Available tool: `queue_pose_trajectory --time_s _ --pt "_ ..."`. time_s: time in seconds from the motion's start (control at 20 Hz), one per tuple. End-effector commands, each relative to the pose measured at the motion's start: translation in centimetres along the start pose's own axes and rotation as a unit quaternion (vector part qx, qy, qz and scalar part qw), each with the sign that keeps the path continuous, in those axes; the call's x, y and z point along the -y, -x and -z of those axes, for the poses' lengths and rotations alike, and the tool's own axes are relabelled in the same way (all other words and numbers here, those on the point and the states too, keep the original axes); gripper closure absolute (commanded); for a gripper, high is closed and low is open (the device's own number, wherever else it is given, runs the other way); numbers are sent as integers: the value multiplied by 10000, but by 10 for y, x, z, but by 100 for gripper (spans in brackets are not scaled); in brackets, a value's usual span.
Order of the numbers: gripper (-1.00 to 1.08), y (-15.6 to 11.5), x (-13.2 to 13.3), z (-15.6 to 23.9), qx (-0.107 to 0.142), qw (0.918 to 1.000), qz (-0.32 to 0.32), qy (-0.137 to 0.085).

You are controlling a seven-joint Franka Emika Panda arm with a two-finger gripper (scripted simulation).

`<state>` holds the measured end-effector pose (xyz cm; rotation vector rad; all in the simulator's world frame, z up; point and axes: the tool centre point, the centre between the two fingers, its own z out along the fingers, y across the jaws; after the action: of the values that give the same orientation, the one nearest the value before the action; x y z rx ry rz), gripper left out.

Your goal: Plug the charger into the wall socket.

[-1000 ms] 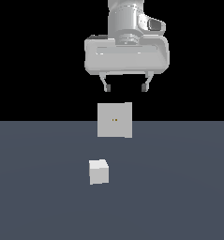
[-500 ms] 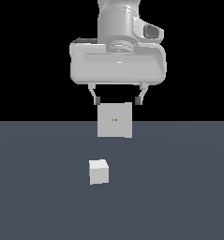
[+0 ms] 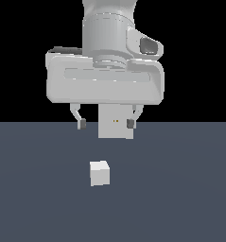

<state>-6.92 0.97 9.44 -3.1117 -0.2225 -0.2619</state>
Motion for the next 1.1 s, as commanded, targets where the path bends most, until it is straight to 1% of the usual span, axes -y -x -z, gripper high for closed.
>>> queue_pose_trajectory --time_s 0.0,0.4,0.85,1.05 --pt "-92 8 5 -8 -53 9999 89 -16" --pt "-92 24 15 -25 -141 9996 256 -52" --pt "-92 26 16 -29 -148 9995 279 -58" --pt "-92 28 16 -37 -148 9995 279 -58"
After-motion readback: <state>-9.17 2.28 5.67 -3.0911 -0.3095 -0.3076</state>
